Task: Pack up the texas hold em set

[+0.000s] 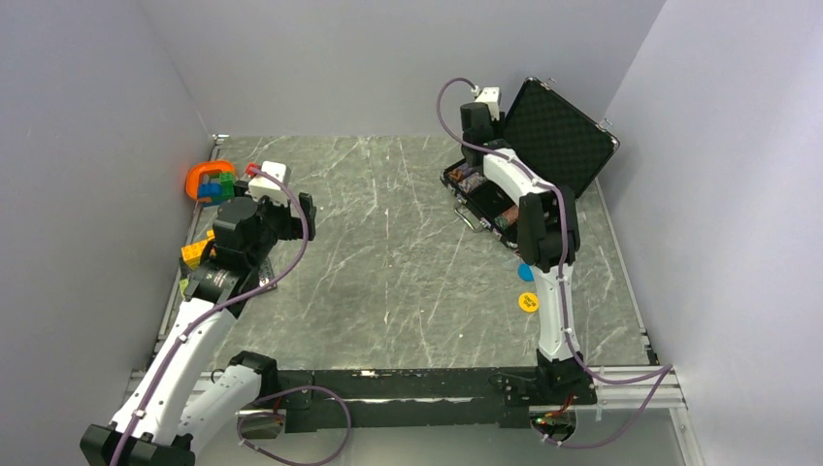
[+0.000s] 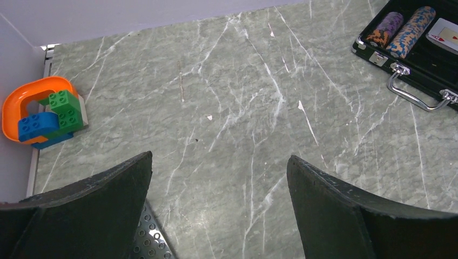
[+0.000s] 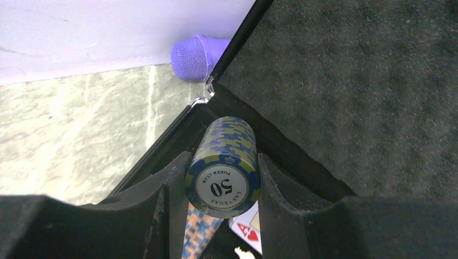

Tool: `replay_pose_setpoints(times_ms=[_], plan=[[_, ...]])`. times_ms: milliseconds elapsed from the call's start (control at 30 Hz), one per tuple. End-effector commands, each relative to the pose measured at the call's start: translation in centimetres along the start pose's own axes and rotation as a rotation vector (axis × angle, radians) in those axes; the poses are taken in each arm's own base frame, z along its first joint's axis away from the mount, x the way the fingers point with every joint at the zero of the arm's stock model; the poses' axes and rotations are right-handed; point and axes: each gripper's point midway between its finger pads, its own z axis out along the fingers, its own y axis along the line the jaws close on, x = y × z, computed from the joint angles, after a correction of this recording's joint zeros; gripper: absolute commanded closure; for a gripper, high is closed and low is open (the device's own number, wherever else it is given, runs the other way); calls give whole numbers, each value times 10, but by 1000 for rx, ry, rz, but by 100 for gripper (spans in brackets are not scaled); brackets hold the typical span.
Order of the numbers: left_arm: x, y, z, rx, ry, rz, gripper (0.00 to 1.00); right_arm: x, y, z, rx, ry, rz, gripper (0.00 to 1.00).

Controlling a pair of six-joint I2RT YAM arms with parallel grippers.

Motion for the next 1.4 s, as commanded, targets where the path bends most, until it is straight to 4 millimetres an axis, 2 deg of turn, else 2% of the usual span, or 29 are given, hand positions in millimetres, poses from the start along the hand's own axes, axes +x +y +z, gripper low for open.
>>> replay_pose_setpoints(times_ms=[0, 533, 900, 1367], plan=[[-12, 3, -5, -13, -45, 15, 2, -43, -14, 14, 32, -90, 61, 100], [-11, -1, -4, 7, -43, 11, 2, -14, 9, 46, -10, -81, -55, 100], [-11, -2, -4, 13, -43, 11, 2, 2, 6, 61, 47, -113, -188, 100], [-10, -3, -3, 16, -40, 11, 2, 10, -11, 69, 163, -112, -296, 100]])
